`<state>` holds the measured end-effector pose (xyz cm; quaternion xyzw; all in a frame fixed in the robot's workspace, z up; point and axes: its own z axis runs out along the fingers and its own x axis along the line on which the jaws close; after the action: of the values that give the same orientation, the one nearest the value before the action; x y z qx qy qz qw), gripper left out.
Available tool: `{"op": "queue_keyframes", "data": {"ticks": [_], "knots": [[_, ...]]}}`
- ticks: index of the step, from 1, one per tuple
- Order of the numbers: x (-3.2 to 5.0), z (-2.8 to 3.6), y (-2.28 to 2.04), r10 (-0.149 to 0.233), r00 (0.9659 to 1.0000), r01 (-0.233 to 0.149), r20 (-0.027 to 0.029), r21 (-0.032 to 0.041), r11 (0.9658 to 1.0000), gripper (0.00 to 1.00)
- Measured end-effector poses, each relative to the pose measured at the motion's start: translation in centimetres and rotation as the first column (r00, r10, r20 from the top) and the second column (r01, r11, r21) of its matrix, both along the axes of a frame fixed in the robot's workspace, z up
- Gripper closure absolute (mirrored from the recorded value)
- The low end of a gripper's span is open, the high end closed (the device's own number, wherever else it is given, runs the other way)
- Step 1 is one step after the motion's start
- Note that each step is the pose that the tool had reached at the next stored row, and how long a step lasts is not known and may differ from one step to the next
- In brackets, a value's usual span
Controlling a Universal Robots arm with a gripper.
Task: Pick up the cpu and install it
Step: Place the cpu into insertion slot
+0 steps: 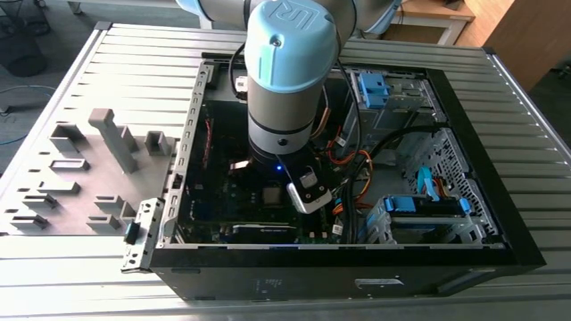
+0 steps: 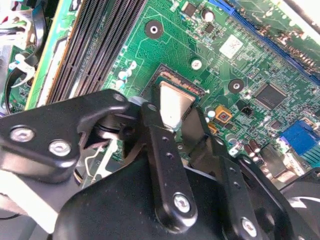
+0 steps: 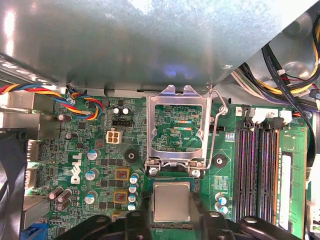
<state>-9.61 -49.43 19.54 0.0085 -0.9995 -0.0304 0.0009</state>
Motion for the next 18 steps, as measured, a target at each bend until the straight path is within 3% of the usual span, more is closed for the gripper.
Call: {"op": "queue_keyframes", "data": {"ticks": [2,6,18], "knots": [[0.0,-0.01,0.02,0.0,1.0,0.0,0.0001,0.0001,1.0,0.54],[0.0,-0.11,0.35,0.0,1.0,0.0,0.0,0.0,1.0,0.54],[-0.06,-0.4,0.25,0.0,1.0,0.0,-0.0001,-0.0021,1.0,0.54]]}}
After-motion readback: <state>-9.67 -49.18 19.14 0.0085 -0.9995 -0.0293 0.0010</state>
